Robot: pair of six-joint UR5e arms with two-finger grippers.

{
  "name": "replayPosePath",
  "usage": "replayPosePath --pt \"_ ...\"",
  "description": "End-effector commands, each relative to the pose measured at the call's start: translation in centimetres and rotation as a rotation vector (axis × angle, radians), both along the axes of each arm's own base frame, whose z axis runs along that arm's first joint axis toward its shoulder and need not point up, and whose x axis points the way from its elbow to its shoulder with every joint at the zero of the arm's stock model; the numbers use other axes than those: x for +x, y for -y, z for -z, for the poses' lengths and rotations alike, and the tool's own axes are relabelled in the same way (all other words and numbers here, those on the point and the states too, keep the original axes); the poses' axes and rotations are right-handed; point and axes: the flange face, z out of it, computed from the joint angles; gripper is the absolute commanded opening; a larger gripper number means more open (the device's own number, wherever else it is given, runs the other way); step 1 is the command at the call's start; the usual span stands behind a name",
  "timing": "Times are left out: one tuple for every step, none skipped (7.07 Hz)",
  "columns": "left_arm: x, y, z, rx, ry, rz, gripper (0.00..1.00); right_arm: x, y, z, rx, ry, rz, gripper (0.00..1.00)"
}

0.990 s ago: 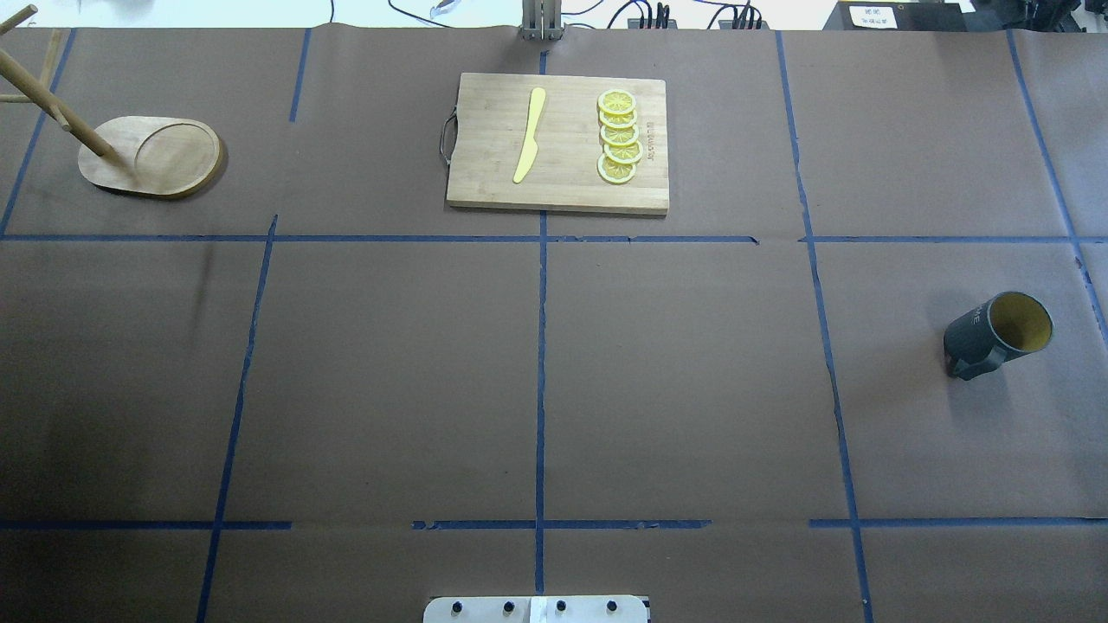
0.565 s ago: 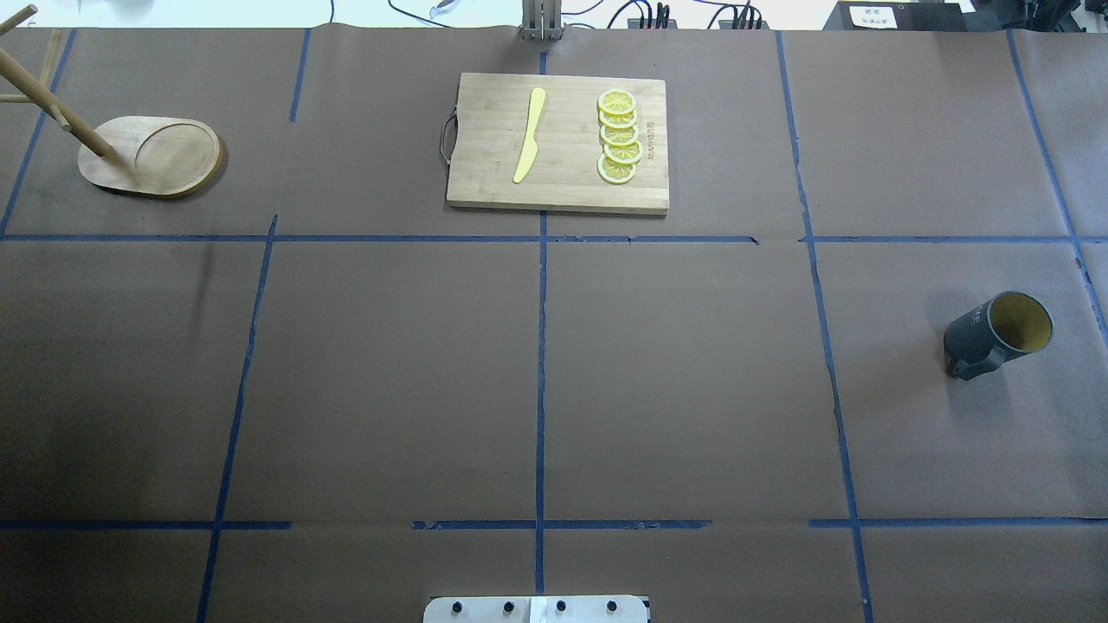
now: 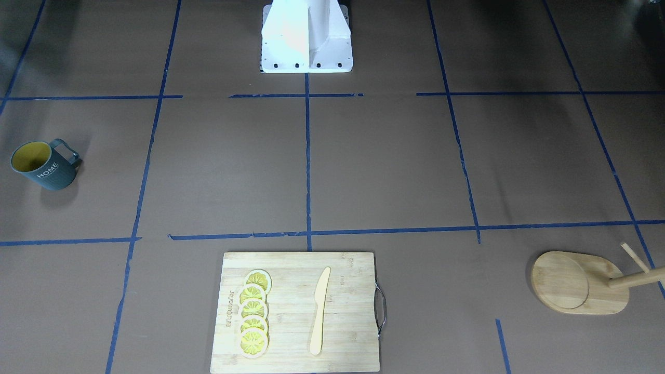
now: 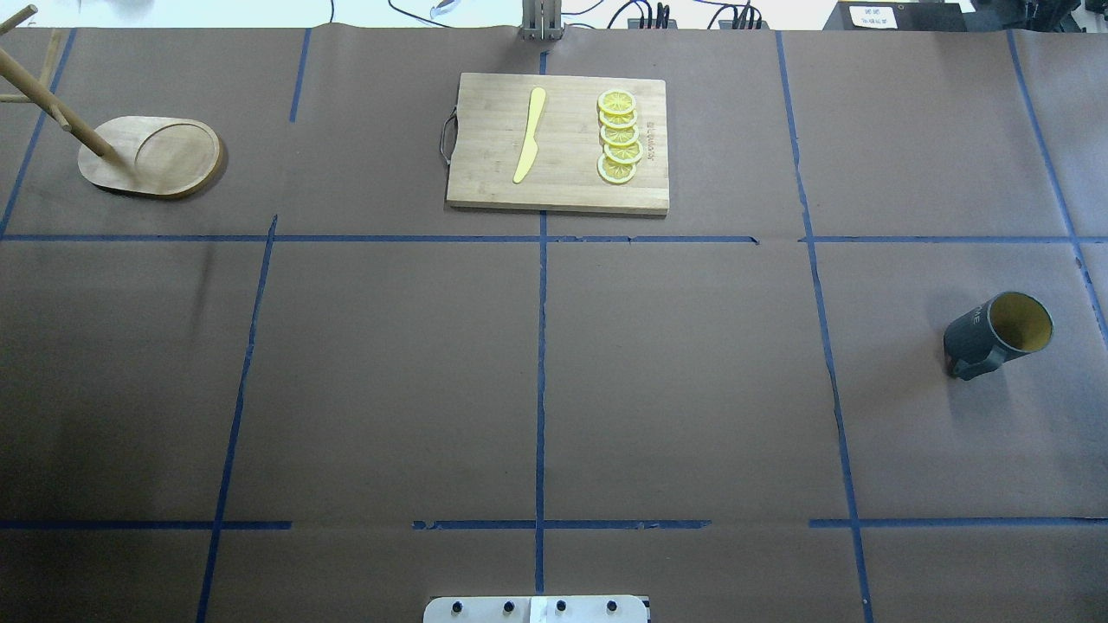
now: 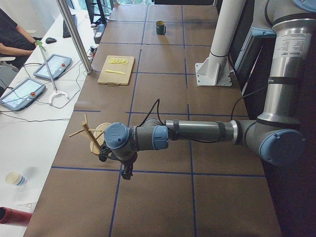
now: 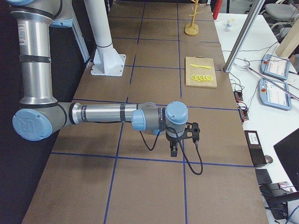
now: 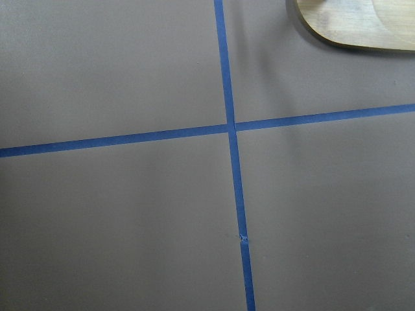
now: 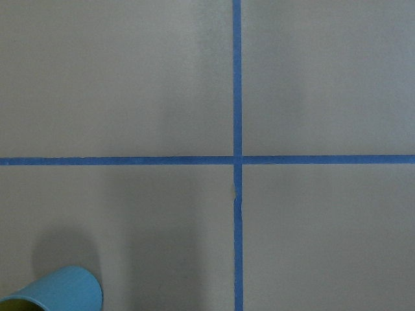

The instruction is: Hang cup on storage rack

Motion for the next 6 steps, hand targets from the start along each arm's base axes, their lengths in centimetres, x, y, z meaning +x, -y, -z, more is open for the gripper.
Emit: replayPosePath --pt "0.0 -0.1 -0.1 -0.002 0.0 0.0 1.0 -4.5 -2.7 4.6 -0.041 0.016 -0.023 1.0" --pt "0.0 -0.1 -0.1 -0.002 0.0 0.0 1.0 -6.5 -4.3 4.6 -0.074 0.016 -0.003 1.0" --pt "0.0 -0.1 -0.1 -0.002 0.0 0.0 1.0 -8.7 -4.9 5.3 -0.089 0.022 -0.002 1.0" --pt "0.0 -0.2 -0.2 -0.003 -0.002 0.0 1.0 -10.9 -5.2 5.4 -0.101 0.031 -0.022 1.0" --pt "0.0 -0.2 0.1 0.0 -0.003 0.001 1.0 -13.5 -6.4 4.2 -0.1 -0.018 -0.009 1.0" --pt "0.0 -0.2 0.1 0.002 -0.002 0.001 1.0 -15.4 -6.8 3.8 -0.101 -0.03 0.027 1.0"
